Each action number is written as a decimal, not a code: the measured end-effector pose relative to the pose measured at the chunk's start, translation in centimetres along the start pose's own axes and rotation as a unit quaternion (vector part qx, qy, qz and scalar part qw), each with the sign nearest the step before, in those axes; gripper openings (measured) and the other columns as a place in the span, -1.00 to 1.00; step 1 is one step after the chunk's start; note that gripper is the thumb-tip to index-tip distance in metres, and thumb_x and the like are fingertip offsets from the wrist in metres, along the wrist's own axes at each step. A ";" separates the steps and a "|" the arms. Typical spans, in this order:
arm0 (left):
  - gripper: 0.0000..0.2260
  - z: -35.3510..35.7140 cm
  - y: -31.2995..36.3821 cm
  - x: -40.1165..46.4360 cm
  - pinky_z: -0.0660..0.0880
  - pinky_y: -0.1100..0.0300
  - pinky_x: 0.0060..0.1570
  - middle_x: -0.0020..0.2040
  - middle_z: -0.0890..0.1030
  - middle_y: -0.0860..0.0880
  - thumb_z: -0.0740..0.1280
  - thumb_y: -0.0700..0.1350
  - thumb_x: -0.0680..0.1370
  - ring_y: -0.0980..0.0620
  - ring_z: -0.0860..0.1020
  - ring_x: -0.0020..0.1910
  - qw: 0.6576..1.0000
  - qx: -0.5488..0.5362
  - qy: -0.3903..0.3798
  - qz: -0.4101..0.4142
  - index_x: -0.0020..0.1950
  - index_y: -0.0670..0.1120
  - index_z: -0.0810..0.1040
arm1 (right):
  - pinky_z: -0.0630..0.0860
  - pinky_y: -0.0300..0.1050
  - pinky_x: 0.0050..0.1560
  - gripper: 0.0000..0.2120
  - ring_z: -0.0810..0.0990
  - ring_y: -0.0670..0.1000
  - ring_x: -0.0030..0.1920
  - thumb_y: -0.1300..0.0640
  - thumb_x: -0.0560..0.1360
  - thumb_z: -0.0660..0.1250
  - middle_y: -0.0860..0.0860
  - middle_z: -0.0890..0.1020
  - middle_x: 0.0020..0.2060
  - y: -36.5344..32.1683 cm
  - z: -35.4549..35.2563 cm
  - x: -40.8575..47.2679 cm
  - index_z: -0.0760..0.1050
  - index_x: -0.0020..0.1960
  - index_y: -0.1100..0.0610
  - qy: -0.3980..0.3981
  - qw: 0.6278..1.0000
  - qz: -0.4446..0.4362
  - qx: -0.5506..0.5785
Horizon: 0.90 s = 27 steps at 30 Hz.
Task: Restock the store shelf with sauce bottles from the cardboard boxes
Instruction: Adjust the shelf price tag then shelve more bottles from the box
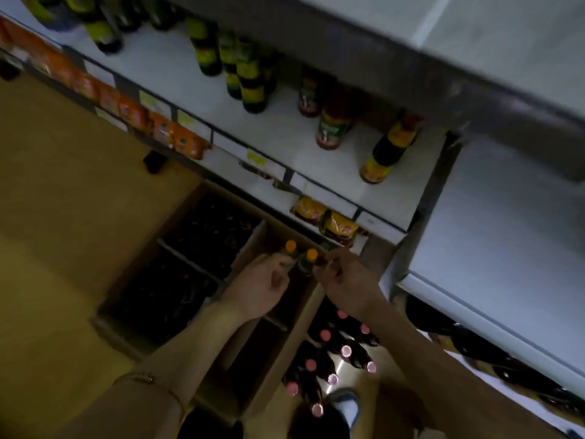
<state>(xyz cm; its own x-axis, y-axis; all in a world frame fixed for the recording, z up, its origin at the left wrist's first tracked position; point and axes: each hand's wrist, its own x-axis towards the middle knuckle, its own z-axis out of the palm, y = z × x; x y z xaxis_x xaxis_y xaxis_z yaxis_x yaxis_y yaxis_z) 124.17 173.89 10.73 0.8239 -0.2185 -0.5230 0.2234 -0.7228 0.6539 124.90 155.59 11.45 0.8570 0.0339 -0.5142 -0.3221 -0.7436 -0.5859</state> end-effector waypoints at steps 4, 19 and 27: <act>-0.65 3.8 -6.0 5.9 0.31 0.36 0.10 0.25 0.40 0.01 0.18 -0.04 0.64 0.06 0.45 0.19 0.999 0.014 0.009 0.035 0.44 0.05 0.31 | 0.37 -0.19 0.00 -0.55 0.53 0.13 0.19 -0.03 0.57 0.28 0.11 0.50 0.26 4.1 5.6 5.4 0.30 0.40 0.10 -0.010 1.000 0.025 -0.012; -0.27 14.5 -16.9 24.3 0.21 -0.08 0.44 0.48 0.26 -0.12 0.50 -0.12 0.41 -0.16 0.16 0.49 0.994 -0.067 0.020 -0.086 0.50 0.05 0.22 | 0.38 0.10 0.34 -0.50 0.46 0.14 0.32 0.08 0.48 0.44 0.09 0.53 0.28 14.4 15.7 19.8 0.39 0.36 0.09 0.018 0.992 0.091 0.080; -0.81 17.4 -18.8 25.1 0.44 0.21 0.06 -0.04 0.57 -0.04 0.47 -0.06 0.48 0.01 0.55 0.03 0.960 -0.241 0.142 -0.017 -0.11 -0.03 0.46 | 0.42 -0.03 0.28 -0.60 0.49 0.11 0.26 0.20 0.50 0.41 0.12 0.53 0.25 15.1 20.8 21.9 0.43 0.30 0.17 0.119 0.946 0.122 0.277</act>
<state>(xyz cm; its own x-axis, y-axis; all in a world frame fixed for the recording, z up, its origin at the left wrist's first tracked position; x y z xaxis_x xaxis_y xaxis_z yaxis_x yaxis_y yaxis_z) 131.56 170.55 -24.19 0.9055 0.0362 -0.4229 0.4110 -0.3236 0.8523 130.47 158.96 -21.71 0.7748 -0.2948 -0.5593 -0.6270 -0.2446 -0.7396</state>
